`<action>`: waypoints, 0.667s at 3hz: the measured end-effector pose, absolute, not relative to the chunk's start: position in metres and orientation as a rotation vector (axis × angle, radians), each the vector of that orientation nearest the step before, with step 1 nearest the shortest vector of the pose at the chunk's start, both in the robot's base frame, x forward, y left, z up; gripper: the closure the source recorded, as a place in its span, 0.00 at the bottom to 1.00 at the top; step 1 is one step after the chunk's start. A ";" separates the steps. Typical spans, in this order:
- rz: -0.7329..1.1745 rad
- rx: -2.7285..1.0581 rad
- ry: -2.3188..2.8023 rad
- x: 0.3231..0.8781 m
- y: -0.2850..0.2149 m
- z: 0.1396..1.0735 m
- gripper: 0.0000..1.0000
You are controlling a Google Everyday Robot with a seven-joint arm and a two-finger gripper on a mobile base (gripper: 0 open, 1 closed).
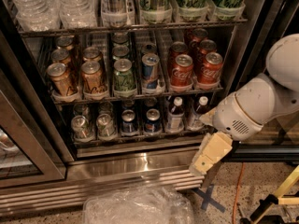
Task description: Pick pepsi can from bottom shelf of fridge
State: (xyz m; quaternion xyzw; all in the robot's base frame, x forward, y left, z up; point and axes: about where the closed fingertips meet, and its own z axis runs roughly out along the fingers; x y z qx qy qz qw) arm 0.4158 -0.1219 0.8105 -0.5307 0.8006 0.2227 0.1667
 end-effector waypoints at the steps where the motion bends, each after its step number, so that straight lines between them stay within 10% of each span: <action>1: 0.631 -1.487 2.277 0.416 -0.124 0.810 0.00; 2: 0.648 -1.408 2.273 0.419 -0.107 0.796 0.00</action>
Offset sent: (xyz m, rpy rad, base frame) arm 0.0231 0.0362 -0.0355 0.1094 -0.0833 -0.1700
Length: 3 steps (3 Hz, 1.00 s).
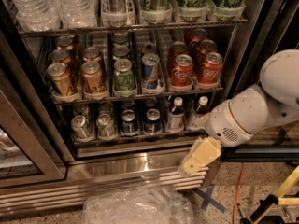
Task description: Pick pepsi can from bottom shelf of fridge
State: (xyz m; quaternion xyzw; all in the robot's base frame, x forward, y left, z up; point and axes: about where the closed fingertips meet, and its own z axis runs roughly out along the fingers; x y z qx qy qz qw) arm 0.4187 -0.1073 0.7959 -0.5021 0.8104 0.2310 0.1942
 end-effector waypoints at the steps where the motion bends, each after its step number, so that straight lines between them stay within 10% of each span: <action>1: 0.640 -1.283 2.260 0.426 -0.080 0.778 0.00; 3: 0.584 -1.093 2.205 0.443 -0.053 0.769 0.00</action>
Offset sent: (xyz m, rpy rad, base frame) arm 0.0481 0.0750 -0.0365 0.2084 -0.2504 -0.4025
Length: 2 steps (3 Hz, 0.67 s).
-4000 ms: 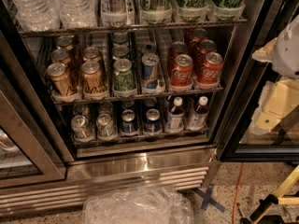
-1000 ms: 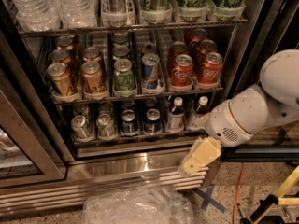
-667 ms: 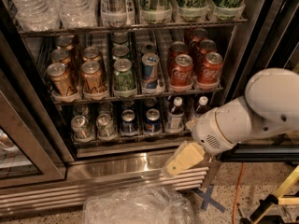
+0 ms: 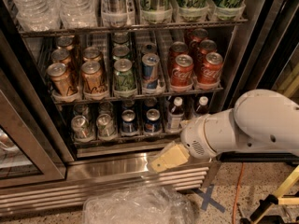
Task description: Pick pepsi can from bottom shelf of fridge
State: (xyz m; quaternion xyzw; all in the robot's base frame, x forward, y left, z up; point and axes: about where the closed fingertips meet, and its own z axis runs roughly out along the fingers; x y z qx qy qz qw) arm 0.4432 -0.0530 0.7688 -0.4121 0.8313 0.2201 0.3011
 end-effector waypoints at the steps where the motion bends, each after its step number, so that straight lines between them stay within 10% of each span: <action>1: 0.584 -1.093 2.205 0.443 -0.053 0.769 0.00; 2: 0.559 -1.053 2.206 0.445 -0.047 0.756 0.00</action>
Offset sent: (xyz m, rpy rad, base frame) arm 0.0069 0.0150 -0.0435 0.0080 -0.0430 -0.1147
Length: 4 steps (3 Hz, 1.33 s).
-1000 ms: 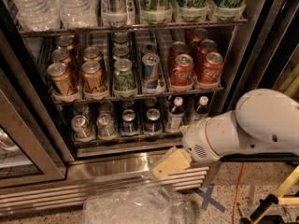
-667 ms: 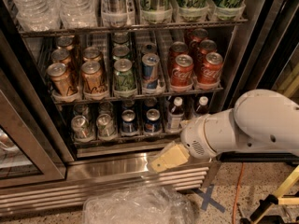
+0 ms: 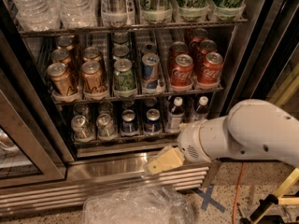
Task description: Pick pepsi can from bottom shelf of fridge
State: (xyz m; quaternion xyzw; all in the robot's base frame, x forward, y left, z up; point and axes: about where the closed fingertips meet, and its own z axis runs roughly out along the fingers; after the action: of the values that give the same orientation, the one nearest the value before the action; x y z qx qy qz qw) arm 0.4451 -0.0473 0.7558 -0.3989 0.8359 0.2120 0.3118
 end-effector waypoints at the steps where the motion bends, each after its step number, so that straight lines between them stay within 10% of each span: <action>1: 0.566 -0.963 2.215 0.450 -0.029 0.720 0.00; 4: 0.510 -0.720 2.193 0.461 0.013 0.674 0.00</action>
Offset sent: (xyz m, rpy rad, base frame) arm 0.0400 0.0581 -0.0989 0.1068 -0.1066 -0.3154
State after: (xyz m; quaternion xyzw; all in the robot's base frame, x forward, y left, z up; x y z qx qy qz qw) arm 0.4613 0.0126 0.6738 -0.2819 0.8584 0.1995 0.3792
